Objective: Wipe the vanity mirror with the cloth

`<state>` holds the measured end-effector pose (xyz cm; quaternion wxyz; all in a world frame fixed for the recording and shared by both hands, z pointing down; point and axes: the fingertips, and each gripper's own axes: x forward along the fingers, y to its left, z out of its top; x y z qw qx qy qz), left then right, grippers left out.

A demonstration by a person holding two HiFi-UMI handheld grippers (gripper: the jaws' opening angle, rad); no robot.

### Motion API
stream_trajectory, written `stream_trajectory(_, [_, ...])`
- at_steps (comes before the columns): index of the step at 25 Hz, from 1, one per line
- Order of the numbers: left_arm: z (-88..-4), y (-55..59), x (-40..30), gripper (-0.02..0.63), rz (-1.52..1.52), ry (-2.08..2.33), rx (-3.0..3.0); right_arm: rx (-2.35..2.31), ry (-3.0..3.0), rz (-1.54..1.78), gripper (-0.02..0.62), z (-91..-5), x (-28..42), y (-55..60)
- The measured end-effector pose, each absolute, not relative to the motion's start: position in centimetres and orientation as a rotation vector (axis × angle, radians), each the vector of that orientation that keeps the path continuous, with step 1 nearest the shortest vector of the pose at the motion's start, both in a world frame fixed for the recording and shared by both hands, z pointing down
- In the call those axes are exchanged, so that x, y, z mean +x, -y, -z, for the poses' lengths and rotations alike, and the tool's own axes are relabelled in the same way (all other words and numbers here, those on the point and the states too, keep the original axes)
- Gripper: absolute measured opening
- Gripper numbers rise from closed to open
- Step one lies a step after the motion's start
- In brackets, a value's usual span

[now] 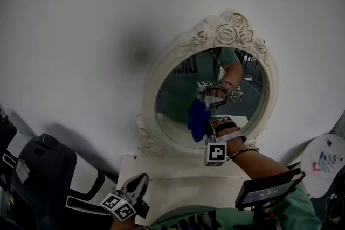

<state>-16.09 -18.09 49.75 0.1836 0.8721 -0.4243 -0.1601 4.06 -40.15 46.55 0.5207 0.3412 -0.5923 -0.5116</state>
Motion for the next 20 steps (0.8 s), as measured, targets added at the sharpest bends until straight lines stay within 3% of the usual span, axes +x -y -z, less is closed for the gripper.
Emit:
stream_trajectory(4, [-49.7, 17.5, -16.9, 0.009, 0.462, 1.227, 2.45, 0.681, 1.486, 1.331, 0.085, -48.3, -5.8, 39.3])
stream_trajectory(8, [-49.9, 16.9, -18.5, 0.009, 0.477, 1.279, 2.425, 0.597, 1.48, 1.382, 0.085, -49.8, -10.9, 39.5])
stream_trajectory(15, [-50.5, 16.6, -19.6, 0.009, 0.475, 1.305, 2.395, 0.586, 1.482, 1.362, 0.084, -51.2, -11.8, 40.3])
stream_trajectory(20, [-50.1, 17.2, -18.6, 0.009, 0.468, 1.269, 2.424, 0.621, 1.471, 1.301, 0.084, -51.6, -7.4, 40.4])
